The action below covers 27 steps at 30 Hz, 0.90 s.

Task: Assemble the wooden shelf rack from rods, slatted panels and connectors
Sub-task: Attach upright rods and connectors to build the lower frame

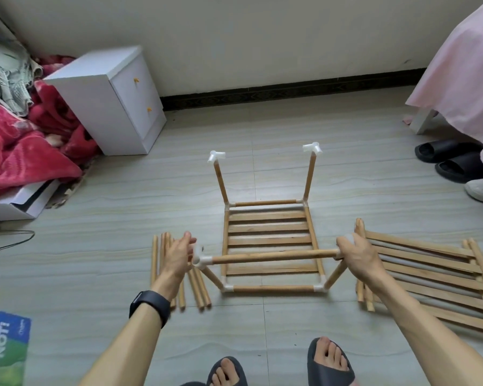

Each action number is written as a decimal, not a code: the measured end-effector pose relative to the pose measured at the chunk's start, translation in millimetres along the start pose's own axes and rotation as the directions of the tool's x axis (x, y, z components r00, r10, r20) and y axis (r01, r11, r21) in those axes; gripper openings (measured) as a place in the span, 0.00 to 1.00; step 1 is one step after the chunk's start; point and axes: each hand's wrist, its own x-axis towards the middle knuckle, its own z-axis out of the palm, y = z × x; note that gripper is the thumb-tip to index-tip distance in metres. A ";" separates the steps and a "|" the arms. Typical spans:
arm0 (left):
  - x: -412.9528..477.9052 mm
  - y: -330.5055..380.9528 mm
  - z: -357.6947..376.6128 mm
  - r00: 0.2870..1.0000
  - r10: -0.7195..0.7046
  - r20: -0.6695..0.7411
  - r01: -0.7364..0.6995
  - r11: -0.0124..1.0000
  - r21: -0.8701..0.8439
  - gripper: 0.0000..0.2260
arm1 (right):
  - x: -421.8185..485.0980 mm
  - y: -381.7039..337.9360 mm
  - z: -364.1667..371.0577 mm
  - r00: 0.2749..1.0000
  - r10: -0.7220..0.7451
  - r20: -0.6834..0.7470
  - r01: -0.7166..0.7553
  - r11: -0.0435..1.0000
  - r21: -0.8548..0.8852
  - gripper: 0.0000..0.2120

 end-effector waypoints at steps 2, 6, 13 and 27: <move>0.5 -5.1 12.6 0.998 -0.009 0.060 0.003 0.996 0.093 0.20 | 5.5 5.7 1.2 1.000 -0.001 0.015 0.000 0.999 0.046 0.23; 11.5 -2.6 32.2 0.991 0.136 -0.012 -0.124 0.934 0.336 0.16 | 8.3 17.8 2.7 1.000 0.023 0.006 -0.024 0.992 0.124 0.21; 15.6 0.3 32.3 0.985 0.173 0.021 -0.165 0.891 0.423 0.16 | 12.2 16.3 20.8 0.990 0.062 -0.126 -0.041 0.985 0.167 0.17; 25.2 15.4 37.3 0.997 0.080 -0.023 -0.057 0.856 0.514 0.13 | 22.8 5.3 4.3 0.997 0.080 0.001 -0.078 0.971 0.225 0.15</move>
